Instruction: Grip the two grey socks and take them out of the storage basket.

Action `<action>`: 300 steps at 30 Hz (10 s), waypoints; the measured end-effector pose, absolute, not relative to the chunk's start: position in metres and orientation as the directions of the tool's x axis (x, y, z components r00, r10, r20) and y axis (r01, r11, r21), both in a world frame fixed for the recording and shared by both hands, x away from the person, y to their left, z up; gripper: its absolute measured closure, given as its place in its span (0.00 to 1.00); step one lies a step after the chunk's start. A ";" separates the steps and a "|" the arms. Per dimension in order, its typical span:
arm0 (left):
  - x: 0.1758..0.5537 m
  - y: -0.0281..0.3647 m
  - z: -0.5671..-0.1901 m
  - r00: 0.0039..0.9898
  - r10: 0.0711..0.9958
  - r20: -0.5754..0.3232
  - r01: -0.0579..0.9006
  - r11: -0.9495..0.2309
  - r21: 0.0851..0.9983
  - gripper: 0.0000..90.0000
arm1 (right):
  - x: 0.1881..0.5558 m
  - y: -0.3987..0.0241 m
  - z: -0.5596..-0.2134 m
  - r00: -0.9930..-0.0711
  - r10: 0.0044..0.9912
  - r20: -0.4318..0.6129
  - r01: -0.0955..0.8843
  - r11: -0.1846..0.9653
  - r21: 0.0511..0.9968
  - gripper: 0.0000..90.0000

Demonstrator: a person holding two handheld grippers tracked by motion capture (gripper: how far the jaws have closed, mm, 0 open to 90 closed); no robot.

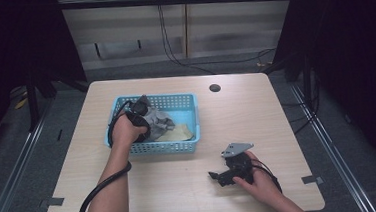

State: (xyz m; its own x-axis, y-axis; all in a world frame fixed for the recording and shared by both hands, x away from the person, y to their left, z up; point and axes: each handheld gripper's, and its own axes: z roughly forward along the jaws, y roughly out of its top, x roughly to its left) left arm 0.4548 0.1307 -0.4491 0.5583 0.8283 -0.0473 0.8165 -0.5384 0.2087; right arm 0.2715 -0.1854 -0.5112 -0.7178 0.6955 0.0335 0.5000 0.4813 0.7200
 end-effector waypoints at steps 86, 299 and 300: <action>0.394 0.114 -0.301 0.728 0.674 -0.122 0.685 -0.709 0.171 0.95 | 0.272 -0.186 -0.511 -0.718 0.695 0.033 0.500 0.484 0.718 0.11; 0.415 0.083 -0.348 0.742 0.633 -0.221 0.668 -0.723 0.175 0.88 | 0.272 -0.185 -0.511 -0.718 0.695 0.033 0.500 0.482 0.720 0.11; 0.414 0.083 -0.347 0.747 0.626 -0.224 0.663 -0.728 0.175 0.88 | 0.272 -0.185 -0.511 -0.718 0.695 0.034 0.500 0.482 0.719 0.11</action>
